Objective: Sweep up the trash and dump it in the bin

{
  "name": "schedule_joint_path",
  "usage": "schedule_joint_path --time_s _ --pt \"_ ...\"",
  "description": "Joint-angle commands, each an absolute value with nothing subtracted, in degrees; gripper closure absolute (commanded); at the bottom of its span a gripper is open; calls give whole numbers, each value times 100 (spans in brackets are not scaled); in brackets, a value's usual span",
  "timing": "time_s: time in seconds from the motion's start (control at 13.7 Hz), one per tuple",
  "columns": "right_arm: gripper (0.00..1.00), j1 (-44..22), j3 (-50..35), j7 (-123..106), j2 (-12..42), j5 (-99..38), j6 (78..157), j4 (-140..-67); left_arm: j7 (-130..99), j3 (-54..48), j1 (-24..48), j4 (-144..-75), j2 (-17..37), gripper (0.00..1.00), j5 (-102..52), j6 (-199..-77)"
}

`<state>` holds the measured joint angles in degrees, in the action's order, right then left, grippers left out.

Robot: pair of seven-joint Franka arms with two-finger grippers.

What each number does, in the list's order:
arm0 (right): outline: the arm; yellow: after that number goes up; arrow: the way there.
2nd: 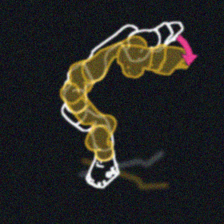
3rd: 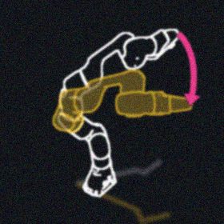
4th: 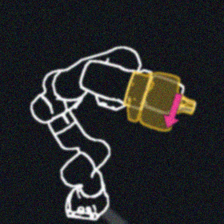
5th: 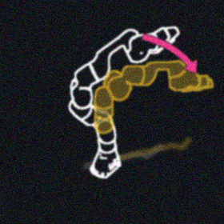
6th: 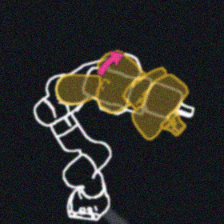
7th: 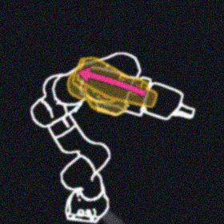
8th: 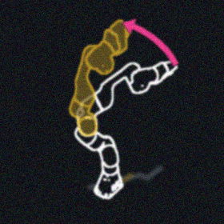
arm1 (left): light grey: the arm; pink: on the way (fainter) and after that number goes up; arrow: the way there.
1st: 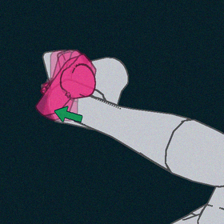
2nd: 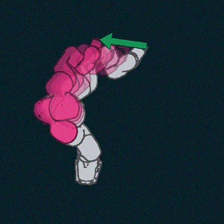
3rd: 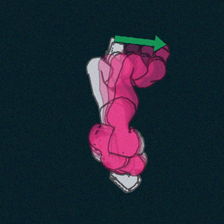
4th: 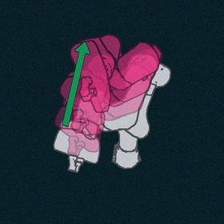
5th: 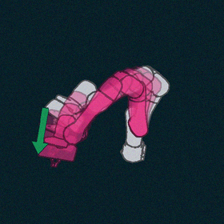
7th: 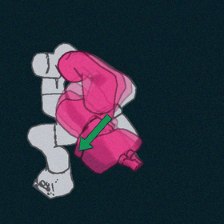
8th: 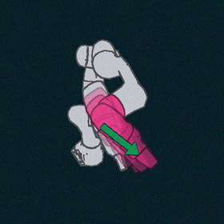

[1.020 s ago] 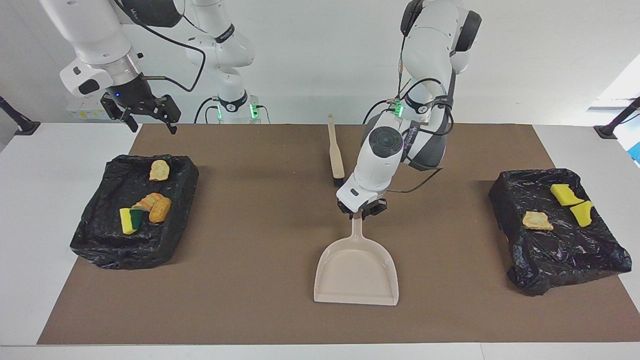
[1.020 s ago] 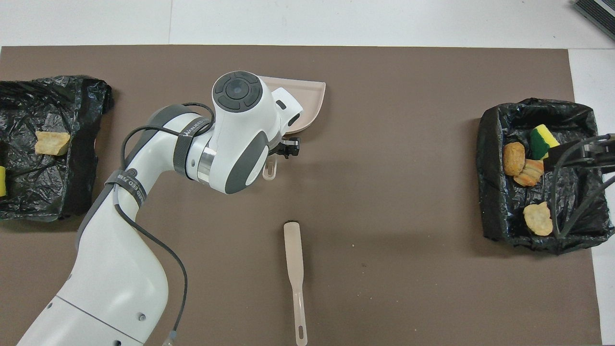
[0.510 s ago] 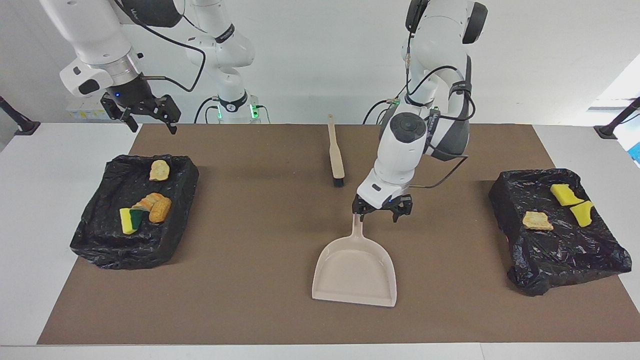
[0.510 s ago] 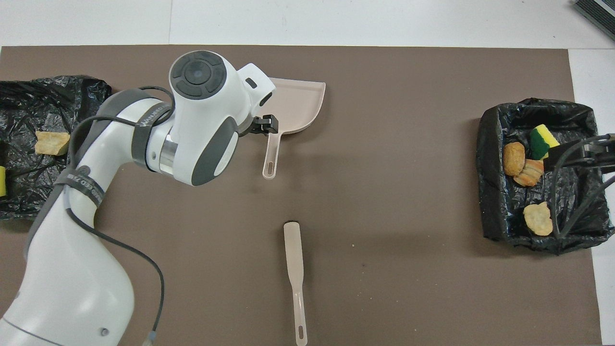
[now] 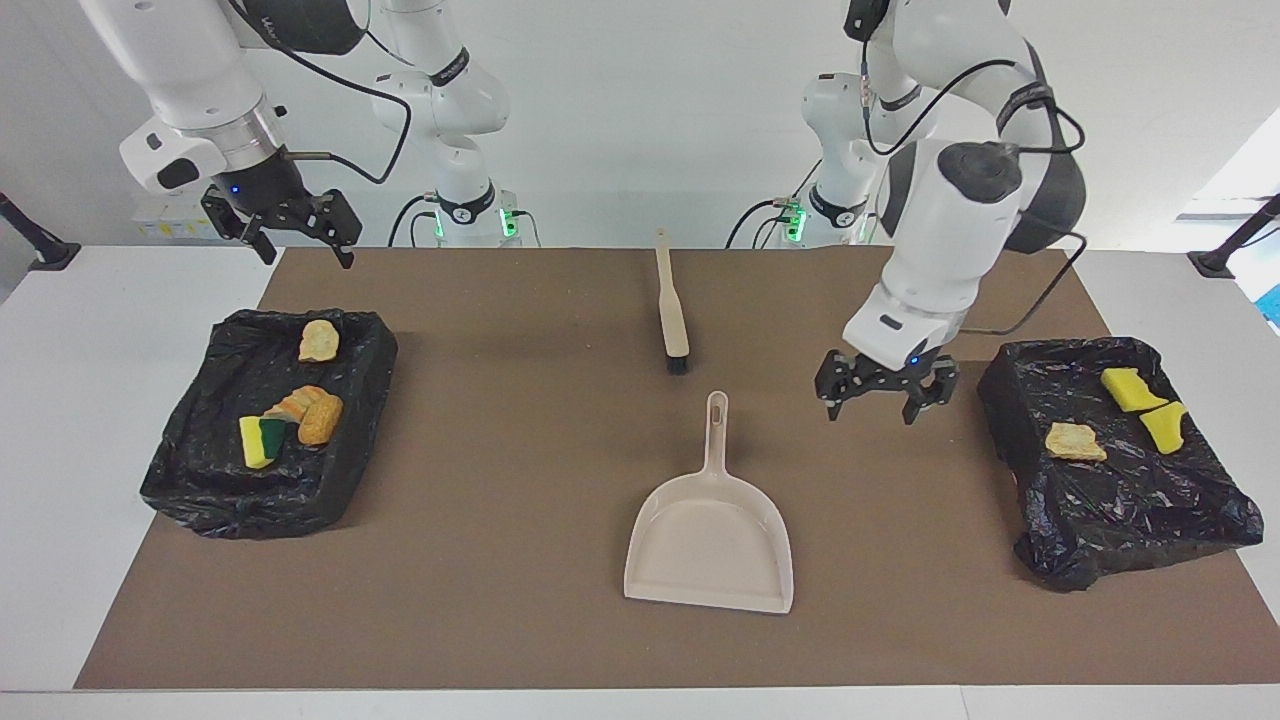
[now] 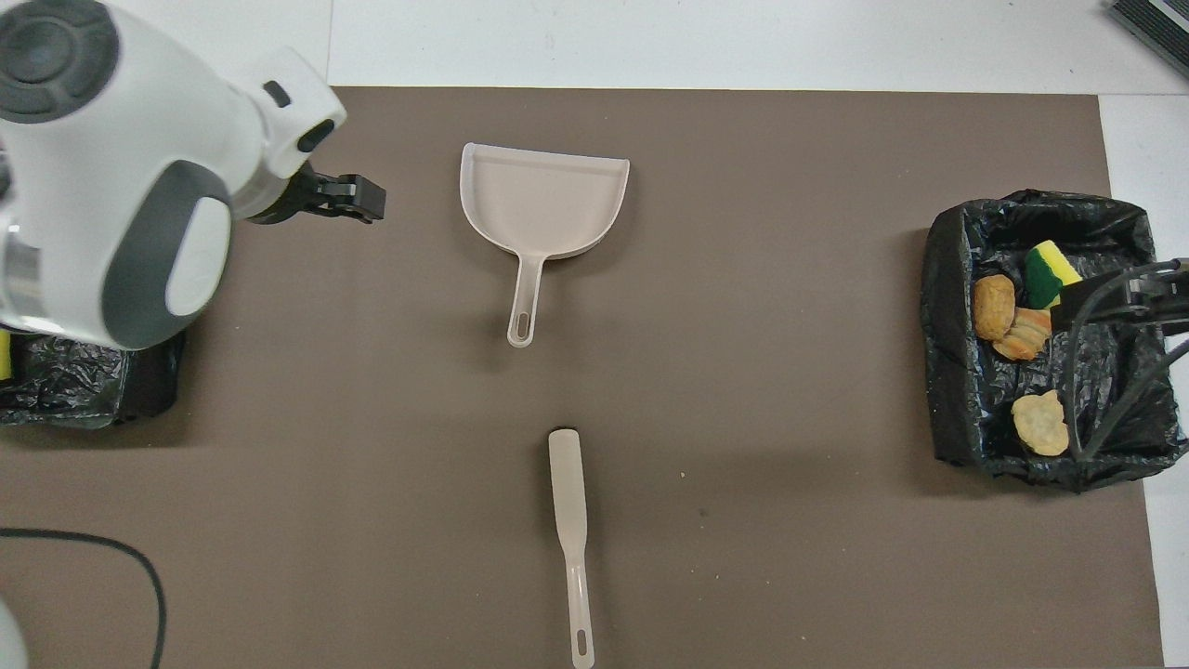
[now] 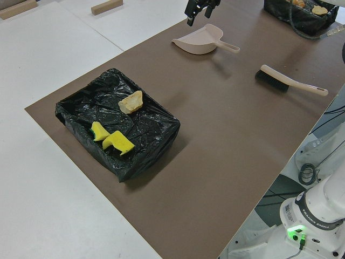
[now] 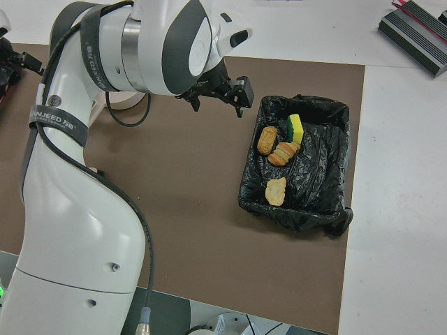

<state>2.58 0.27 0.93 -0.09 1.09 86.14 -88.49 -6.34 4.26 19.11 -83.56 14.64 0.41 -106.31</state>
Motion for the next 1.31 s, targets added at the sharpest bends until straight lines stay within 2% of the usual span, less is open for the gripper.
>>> schedule_joint_path --time_s 0.0,0.51,1.24 --pt "0 255 44 193 -62 53 8569 -8877 -29 395 1504 -8622 775 0 105 -10118" --pt "0 255 44 193 -62 53 8569 -8877 712 422 651 -8631 -8 0 79 -9001" --pt "0 255 44 193 -62 53 8569 -8877 694 466 404 -8692 -79 0 44 -8675"
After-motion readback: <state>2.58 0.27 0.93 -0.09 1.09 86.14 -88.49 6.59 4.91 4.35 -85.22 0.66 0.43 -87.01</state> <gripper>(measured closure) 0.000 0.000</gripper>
